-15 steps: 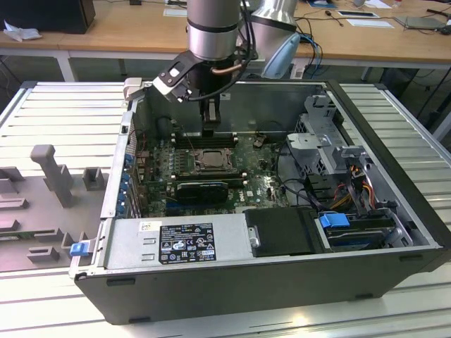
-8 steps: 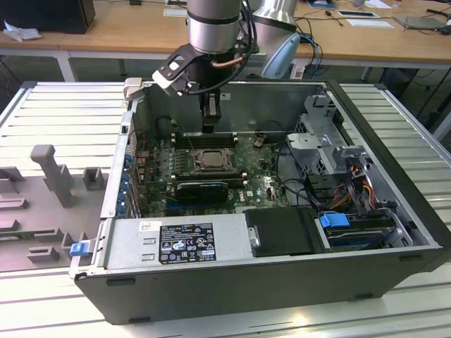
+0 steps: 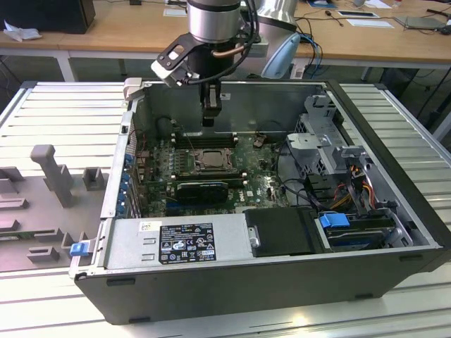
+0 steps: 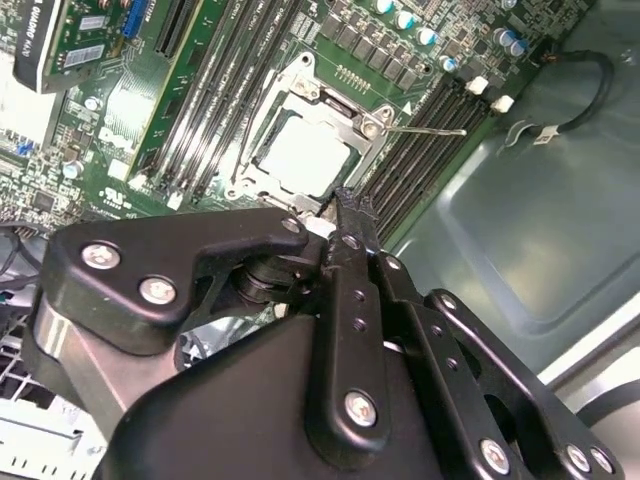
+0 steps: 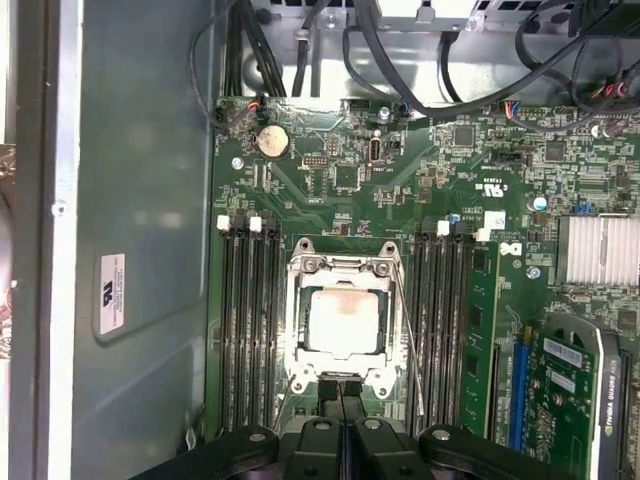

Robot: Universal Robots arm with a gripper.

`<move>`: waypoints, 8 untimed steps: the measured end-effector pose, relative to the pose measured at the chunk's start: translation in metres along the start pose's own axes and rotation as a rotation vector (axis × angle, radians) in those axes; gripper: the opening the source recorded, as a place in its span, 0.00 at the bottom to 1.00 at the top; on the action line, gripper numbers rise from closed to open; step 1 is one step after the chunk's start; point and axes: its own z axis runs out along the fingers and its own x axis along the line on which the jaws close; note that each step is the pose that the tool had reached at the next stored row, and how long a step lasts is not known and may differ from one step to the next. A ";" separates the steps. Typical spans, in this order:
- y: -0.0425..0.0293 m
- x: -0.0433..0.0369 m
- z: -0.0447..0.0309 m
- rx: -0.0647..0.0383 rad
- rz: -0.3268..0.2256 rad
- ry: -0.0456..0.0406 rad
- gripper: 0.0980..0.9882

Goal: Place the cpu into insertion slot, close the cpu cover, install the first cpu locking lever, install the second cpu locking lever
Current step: 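Install the first cpu locking lever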

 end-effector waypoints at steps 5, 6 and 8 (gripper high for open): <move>0.0000 0.0004 -0.0082 0.000 -0.002 -0.0006 0.01; -0.0001 0.0004 -0.0083 0.001 -0.018 -0.0008 0.01; -0.0001 0.0004 -0.0081 0.003 -0.054 -0.0012 0.01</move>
